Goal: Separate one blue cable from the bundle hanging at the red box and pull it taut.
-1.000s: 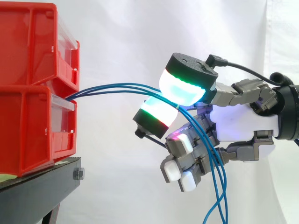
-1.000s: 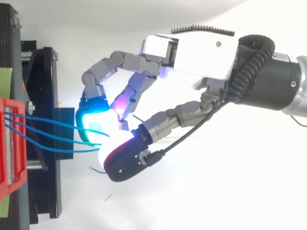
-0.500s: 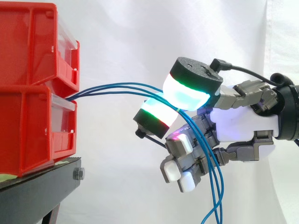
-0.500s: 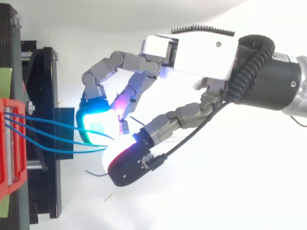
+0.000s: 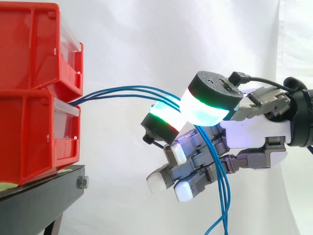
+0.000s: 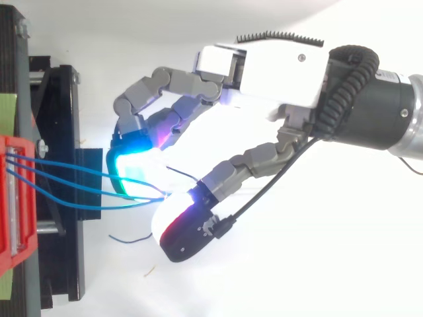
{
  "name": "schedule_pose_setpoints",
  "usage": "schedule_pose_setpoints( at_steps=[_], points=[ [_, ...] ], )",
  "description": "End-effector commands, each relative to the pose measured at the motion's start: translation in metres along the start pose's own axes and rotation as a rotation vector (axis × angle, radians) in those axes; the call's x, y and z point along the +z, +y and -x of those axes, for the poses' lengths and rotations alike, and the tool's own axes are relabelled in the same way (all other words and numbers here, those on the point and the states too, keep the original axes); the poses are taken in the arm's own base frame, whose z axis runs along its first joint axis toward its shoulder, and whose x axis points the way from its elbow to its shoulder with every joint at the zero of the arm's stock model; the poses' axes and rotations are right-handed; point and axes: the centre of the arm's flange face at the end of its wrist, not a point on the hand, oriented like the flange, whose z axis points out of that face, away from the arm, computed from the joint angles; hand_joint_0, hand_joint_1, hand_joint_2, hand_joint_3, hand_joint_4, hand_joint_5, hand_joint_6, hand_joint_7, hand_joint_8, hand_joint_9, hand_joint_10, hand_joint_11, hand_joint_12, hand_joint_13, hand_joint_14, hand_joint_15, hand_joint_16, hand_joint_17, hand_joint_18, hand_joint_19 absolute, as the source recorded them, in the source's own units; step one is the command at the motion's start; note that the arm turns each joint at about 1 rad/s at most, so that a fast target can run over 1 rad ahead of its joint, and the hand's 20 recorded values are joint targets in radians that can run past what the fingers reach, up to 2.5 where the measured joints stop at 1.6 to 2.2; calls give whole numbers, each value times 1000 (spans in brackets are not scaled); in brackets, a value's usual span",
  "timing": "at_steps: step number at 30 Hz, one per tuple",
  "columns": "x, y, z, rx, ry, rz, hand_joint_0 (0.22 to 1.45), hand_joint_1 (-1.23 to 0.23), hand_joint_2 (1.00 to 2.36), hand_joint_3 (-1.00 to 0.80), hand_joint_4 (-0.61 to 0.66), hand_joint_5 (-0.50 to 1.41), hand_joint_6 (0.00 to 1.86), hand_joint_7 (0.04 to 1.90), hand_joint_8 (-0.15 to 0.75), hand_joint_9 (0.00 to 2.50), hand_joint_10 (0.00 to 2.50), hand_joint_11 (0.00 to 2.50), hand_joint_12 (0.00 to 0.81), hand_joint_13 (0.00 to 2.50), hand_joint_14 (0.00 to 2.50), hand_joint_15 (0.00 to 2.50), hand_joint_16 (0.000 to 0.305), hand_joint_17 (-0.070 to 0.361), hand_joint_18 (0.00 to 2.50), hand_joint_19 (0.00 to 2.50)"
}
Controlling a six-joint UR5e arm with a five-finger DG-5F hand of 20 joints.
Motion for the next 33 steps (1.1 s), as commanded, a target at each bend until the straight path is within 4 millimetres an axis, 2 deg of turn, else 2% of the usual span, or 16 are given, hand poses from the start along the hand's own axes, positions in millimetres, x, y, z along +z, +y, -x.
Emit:
schedule_pose_setpoints(
  at_steps=[1, 7, 14, 17, 18, 21, 24, 29, 33],
  points=[
    [0, -1, 0, -1, 0, -2, 578, -989, 1000, -500, -87, -156, 926, 1162, 263, 894, 22, 867, 360, 617, 14, 364, 48, 107, 744, 391],
    [0, -1, 0, -3, 0, -2, 512, -792, 1000, -500, -79, -148, 901, 1034, 278, 932, 21, 828, 378, 637, 13, 363, 51, 114, 763, 424],
    [0, -1, 0, -3, 0, -2, 565, -731, 1000, -500, -84, -137, 857, 1121, 266, 949, 22, 805, 362, 642, 14, 376, 47, 107, 739, 464],
    [0, -1, -1, -3, 1, -2, 615, -793, 1000, -500, -121, -135, 849, 1171, 271, 964, 22, 805, 358, 649, 14, 374, 46, 104, 745, 471],
    [0, -2, -1, -3, 2, -3, 631, -848, 1007, -402, -132, -137, 852, 1238, 269, 964, 22, 803, 358, 655, 14, 376, 46, 103, 754, 474],
    [0, 0, -2, -3, 1, -2, 650, -899, 1015, -264, -146, -148, 874, 1285, 267, 947, 23, 815, 359, 660, 14, 381, 46, 104, 760, 473],
    [0, 0, -2, -3, 1, 0, 695, -942, 1018, -229, -162, -164, 901, 1325, 277, 930, 23, 822, 361, 665, 16, 375, 47, 106, 770, 446],
    [0, 0, -2, -3, 1, 0, 794, -986, 1014, -316, -125, -187, 923, 1196, 267, 868, 23, 808, 365, 665, 14, 366, 47, 106, 772, 430],
    [0, -1, -2, -3, 3, -3, 827, -985, 1005, -436, -128, -186, 920, 1161, 255, 839, 21, 803, 361, 644, 14, 360, 47, 106, 758, 411]
  ],
)
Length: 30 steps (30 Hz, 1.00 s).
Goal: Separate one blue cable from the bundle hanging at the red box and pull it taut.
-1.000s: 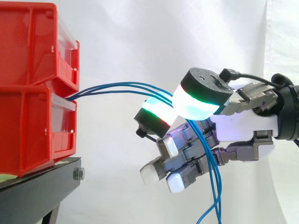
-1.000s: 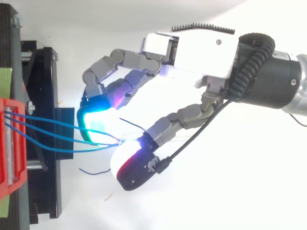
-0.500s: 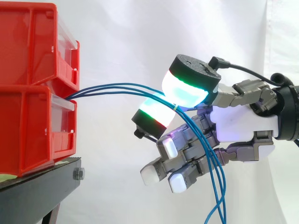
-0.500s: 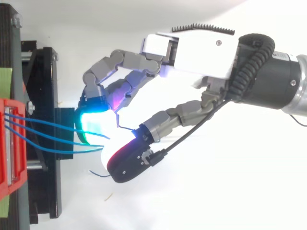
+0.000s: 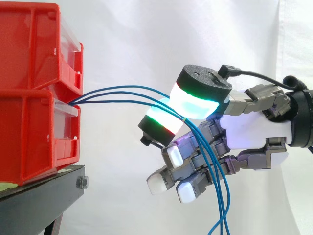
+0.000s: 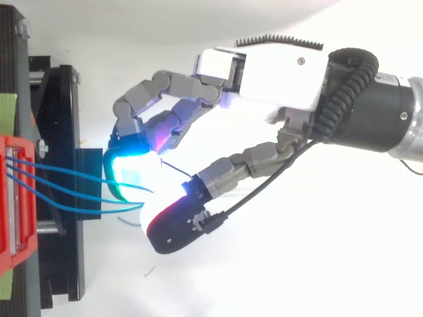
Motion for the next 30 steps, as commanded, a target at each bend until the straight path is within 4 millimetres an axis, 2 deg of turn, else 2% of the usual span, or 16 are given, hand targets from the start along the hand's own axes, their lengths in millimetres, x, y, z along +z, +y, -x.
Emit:
schedule_pose_setpoints(
  at_steps=[1, 3, 16, 23, 30],
  points=[
    [0, 1, 0, 0, 1, 1, 830, -985, 1004, -446, -128, -186, 920, 1160, 255, 836, 23, 792, 362, 639, 13, 353, 47, 106, 758, 412],
    [0, 0, 0, -1, 2, -2, 838, -987, 1000, -500, -139, -185, 919, 1161, 245, 816, 19, 793, 358, 624, 15, 352, 47, 106, 742, 398],
    [0, 0, 0, -1, 2, -3, 834, -996, 1000, -496, -148, -188, 916, 1166, 228, 721, 18, 739, 351, 537, 11, 297, 47, 105, 681, 336],
    [0, 1, 0, 0, 2, 0, 813, -1010, 1022, -181, -128, -216, 909, 1139, 216, 629, 20, 718, 354, 445, 9, 240, 47, 106, 588, 312],
    [0, 0, 0, 0, 0, 1, 743, -972, 1019, 1, -97, -225, 890, 1114, 217, 595, 17, 677, 357, 412, 8, 215, 48, 108, 569, 287]
  ],
)
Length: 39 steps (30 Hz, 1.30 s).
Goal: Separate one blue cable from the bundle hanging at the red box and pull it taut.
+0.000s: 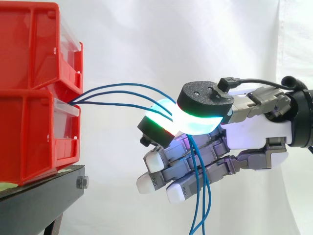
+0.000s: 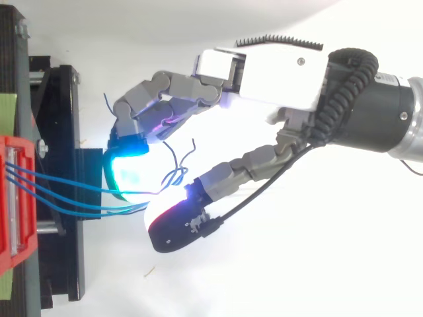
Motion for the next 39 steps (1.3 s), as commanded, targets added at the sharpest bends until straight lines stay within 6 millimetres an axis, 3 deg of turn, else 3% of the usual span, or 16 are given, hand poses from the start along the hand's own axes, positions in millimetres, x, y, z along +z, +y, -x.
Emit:
schedule_pose_setpoints(
  at_steps=[1, 20, 39],
  points=[
    [0, 0, 0, 0, -1, 1, 736, -964, 1018, 8, -90, -225, 887, 1100, 218, 593, 19, 664, 356, 409, 8, 212, 48, 108, 568, 282],
    [0, 0, 0, 3, -1, 1, 610, -749, 1002, -5, 22, -201, 828, 971, 266, 631, 15, 607, 409, 417, 7, 213, 59, 132, 569, 290],
    [0, 0, 1, 0, -3, 0, 601, -554, 1001, -56, 64, -178, 770, 997, 283, 658, 15, 581, 410, 412, 7, 220, 59, 133, 504, 322]
  ],
)
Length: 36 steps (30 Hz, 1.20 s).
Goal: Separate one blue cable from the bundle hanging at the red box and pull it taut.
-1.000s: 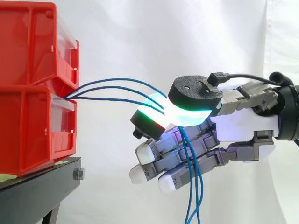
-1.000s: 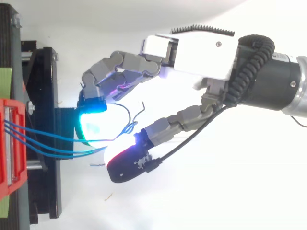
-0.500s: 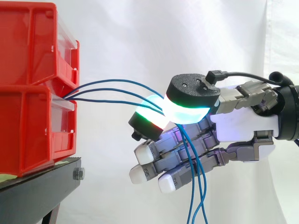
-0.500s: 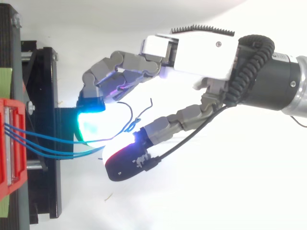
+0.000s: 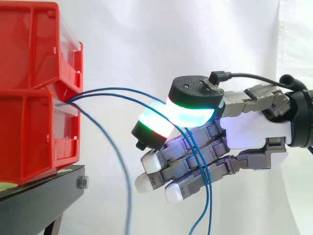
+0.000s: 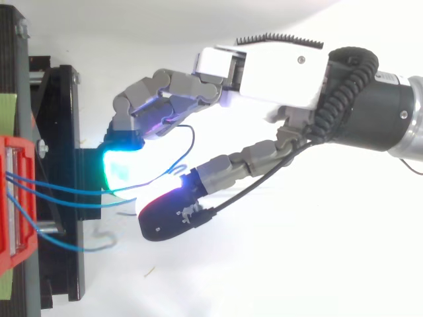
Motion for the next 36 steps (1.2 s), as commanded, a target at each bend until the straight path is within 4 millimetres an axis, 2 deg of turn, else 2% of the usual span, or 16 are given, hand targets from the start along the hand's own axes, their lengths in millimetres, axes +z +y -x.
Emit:
schedule_pose_setpoints(
  at_steps=[1, 8, 14, 19, 21, 22, 29, 32, 36],
  points=[
    [0, 0, 0, 0, 0, 0, 601, -550, 1001, -58, 72, -177, 769, 991, 283, 660, 13, 583, 409, 411, 8, 227, 59, 133, 503, 333],
    [0, -1, -1, 0, 1, -1, 597, -536, 1003, -79, 87, -172, 762, 993, 293, 670, 15, 587, 408, 417, 8, 226, 59, 132, 499, 332],
    [0, 0, -1, 0, 1, 1, 585, -584, 1007, -127, 92, -170, 758, 1031, 296, 685, 15, 594, 402, 428, 8, 233, 57, 128, 505, 338],
    [0, 0, -1, 0, 1, 1, 530, -631, 1012, -278, 63, -171, 744, 1099, 270, 665, 18, 619, 369, 411, 9, 247, 50, 112, 452, 370],
    [0, 0, -1, 0, 1, 1, 502, -669, 1001, -472, 81, -172, 749, 1090, 282, 671, 18, 625, 380, 425, 9, 252, 52, 116, 474, 361],
    [0, -1, -1, 0, 1, -1, 498, -669, 1000, -492, 83, -173, 751, 1083, 282, 673, 16, 624, 382, 429, 10, 253, 52, 117, 477, 360],
    [0, 0, -1, 0, 1, -1, 484, -649, 1000, -500, 99, -170, 756, 1053, 291, 691, 16, 631, 389, 450, 10, 251, 53, 119, 527, 358],
    [0, 0, -1, 0, 1, -1, 523, -630, 1000, -500, 85, -163, 748, 1080, 283, 698, 16, 623, 373, 459, 9, 256, 50, 113, 512, 370],
    [-1, -2, -1, 2, 2, -4, 583, -563, 1007, -403, 75, -159, 750, 1098, 276, 716, 17, 620, 357, 461, 10, 261, 47, 107, 506, 388]
  ],
)
